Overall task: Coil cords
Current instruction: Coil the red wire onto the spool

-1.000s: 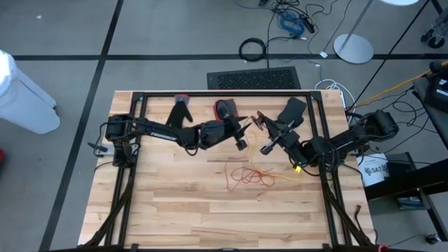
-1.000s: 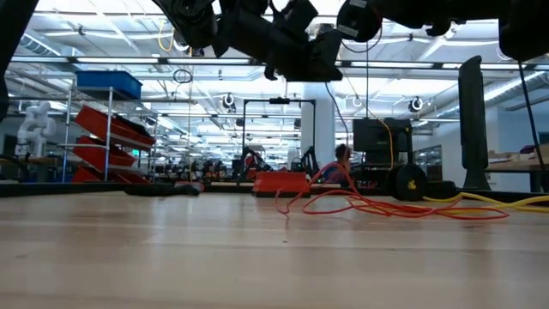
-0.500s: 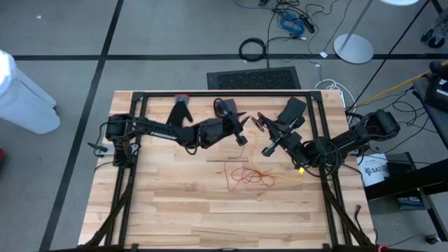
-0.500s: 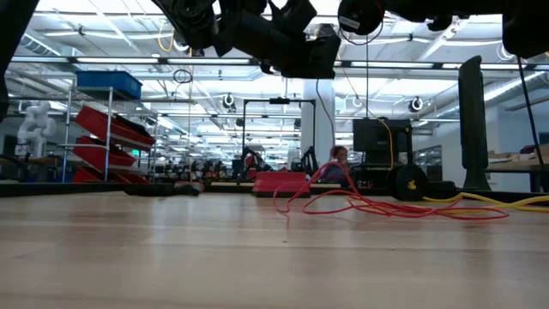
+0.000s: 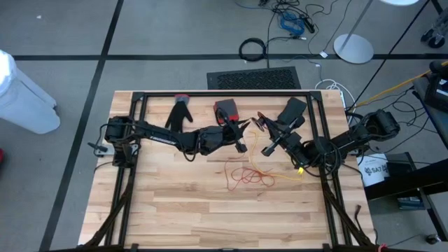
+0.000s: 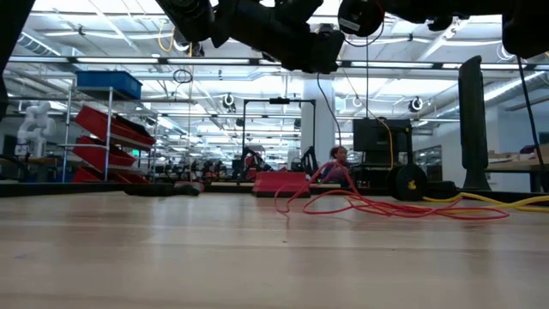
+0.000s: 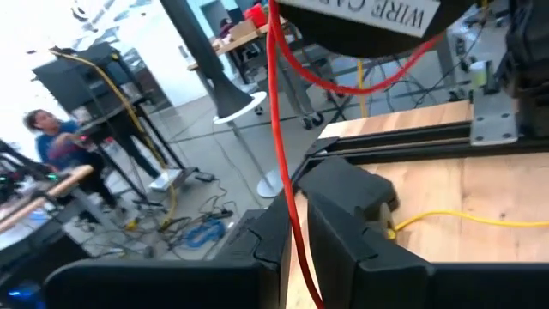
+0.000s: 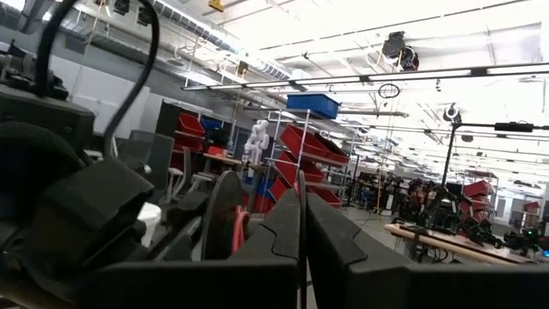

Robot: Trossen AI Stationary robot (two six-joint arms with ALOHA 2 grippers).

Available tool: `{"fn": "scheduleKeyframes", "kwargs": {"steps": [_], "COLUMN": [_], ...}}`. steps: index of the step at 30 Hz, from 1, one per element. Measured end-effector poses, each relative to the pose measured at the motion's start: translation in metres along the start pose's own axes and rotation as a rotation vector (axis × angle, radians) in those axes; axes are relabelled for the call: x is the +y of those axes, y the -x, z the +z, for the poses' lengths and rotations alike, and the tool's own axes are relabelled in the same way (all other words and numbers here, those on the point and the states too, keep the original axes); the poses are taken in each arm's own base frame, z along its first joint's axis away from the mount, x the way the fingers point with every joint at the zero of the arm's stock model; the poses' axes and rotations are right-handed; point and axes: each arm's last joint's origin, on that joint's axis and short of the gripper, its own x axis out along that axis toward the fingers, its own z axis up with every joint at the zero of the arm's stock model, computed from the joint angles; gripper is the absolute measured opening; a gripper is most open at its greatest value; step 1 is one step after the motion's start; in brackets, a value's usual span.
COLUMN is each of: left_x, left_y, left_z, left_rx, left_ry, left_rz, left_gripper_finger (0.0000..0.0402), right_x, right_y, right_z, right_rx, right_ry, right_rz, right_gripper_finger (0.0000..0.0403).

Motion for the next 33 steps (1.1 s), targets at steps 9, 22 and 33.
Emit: {"fn": "scheduleKeyframes", "kwargs": {"steps": [9,22,33], "left_x": [0.005,0.001,0.002], "left_y": [0.008,0.01,0.011], "left_z": [0.011,0.001,0.004], "left_rx": [-0.008,0.054,0.039], "left_ry": [-0.019,-0.017,-0.009], "left_rz": [0.009,-0.04,-0.046], "left_gripper_finger": [0.0047,0.009,0.0096], "right_x": [0.0,0.0,0.001], "right_y": [0.0,0.0,0.0], "right_z": [0.0,0.0,-0.001], "right_rx": [0.002,0.004,0.007], "right_ry": [0.003,0.003,0.007], "right_rz": [0.001,0.0,0.003], "right_gripper_finger": [0.0,0.0,0.0]}}
